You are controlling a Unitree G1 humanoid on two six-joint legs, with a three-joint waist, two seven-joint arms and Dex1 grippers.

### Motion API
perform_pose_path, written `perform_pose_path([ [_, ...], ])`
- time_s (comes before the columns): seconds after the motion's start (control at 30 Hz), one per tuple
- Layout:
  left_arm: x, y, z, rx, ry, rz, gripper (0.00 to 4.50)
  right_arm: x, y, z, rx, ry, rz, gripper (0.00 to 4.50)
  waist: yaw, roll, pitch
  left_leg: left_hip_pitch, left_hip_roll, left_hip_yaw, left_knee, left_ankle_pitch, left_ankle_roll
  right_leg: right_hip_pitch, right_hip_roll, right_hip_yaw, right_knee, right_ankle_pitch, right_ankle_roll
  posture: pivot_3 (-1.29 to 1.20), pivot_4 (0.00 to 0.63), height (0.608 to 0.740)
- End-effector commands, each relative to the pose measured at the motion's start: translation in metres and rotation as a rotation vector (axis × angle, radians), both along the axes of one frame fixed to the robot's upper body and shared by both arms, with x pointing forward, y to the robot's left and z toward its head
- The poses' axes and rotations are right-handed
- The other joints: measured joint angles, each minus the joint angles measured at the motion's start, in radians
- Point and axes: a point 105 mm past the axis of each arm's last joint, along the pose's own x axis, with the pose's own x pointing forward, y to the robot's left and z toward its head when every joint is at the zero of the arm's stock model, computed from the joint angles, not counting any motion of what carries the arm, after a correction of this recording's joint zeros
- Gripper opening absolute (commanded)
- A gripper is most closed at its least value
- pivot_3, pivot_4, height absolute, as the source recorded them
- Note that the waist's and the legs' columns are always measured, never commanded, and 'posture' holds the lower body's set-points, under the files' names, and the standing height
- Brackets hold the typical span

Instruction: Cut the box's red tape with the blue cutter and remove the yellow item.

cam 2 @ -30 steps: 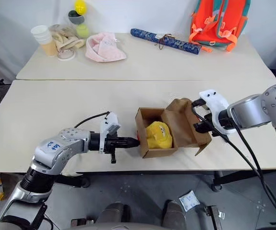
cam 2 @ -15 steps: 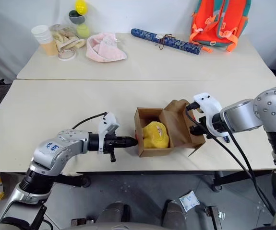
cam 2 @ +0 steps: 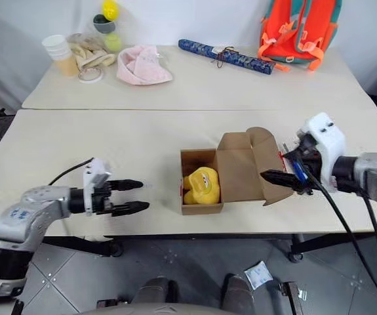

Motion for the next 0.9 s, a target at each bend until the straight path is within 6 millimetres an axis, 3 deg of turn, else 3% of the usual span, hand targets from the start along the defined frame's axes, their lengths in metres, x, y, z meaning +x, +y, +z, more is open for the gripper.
perform_pose_path([
  [0.03,-0.005,0.052,0.019,0.025,-0.214,0.093,4.47,-0.015,-0.015,0.032,0.049,-0.333,0.142,4.50,-0.004,0.000,0.000,0.001,0.000,0.000,0.000,0.000,0.000,0.000,0.000,0.000,0.001,0.000,0.000,0.00,0.150,0.740],
  [0.2,-0.023,0.089,0.007,0.082,-0.150,0.114,4.47,-0.028,0.005,0.017,0.007,-0.367,0.335,4.50,-0.004,0.000,0.000,0.005,0.000,0.002,-0.001,0.000,0.000,0.002,0.000,0.001,0.001,0.000,0.000,0.00,0.150,0.740],
  [0.3,-0.027,0.106,0.011,0.059,-0.134,0.168,4.47,-0.038,0.017,0.011,-0.039,-0.391,0.447,4.50,-0.001,0.000,0.000,0.005,0.001,0.002,-0.001,0.000,0.000,0.002,0.000,0.001,0.001,0.000,0.000,0.00,0.150,0.740],
  [0.4,-0.030,0.112,0.015,0.074,-0.110,0.154,4.47,-0.045,0.020,0.004,-0.108,-0.390,0.511,4.50,0.001,0.000,0.000,0.006,0.001,0.002,-0.001,0.000,0.000,0.003,0.000,0.001,0.001,0.000,0.000,0.00,0.150,0.740],
  [0.47,-0.025,0.096,0.025,0.074,-0.115,0.087,4.47,-0.047,0.016,0.003,-0.128,-0.375,0.508,4.50,0.002,0.000,0.000,0.006,0.001,0.002,-0.001,0.000,0.000,0.003,0.000,0.001,0.001,0.000,0.000,0.00,0.150,0.740],
  [0.57,-0.015,0.056,0.047,0.054,-0.088,-0.053,4.47,-0.050,0.009,0.002,-0.178,-0.363,0.501,4.50,0.010,-0.001,0.000,0.006,0.000,0.002,0.000,0.000,0.000,0.004,-0.001,0.000,0.003,0.000,0.000,0.00,0.150,0.740],
  [0.67,0.010,0.001,0.074,0.090,-0.112,-0.191,4.47,-0.049,0.003,0.009,-0.185,-0.368,0.461,4.50,0.024,-0.001,0.000,0.006,0.000,0.002,0.002,0.000,0.000,0.005,-0.001,0.001,0.004,0.000,0.000,0.00,0.150,0.740],
  [0.73,0.011,-0.033,0.087,0.140,-0.103,-0.318,4.47,-0.049,0.003,0.011,-0.181,-0.351,0.458,4.50,0.022,-0.002,0.000,0.006,0.000,0.002,0.002,0.000,0.000,0.005,0.000,0.001,0.004,0.000,0.000,0.00,0.150,0.740],
  [0.83,0.029,-0.078,0.092,0.308,-0.099,-0.367,4.47,-0.052,0.010,0.016,-0.148,-0.341,0.465,4.50,0.022,-0.003,0.000,0.012,0.000,0.002,-0.001,0.000,0.000,0.008,-0.001,0.000,0.005,0.000,0.000,0.00,0.150,0.740],
  [0.9,0.035,-0.107,0.100,0.317,-0.136,-0.408,4.47,-0.056,0.014,0.018,-0.135,-0.331,0.470,4.50,0.019,-0.003,0.000,0.014,0.000,0.002,-0.002,0.000,0.000,0.010,0.000,0.000,0.004,0.000,0.000,0.00,0.150,0.740],
])
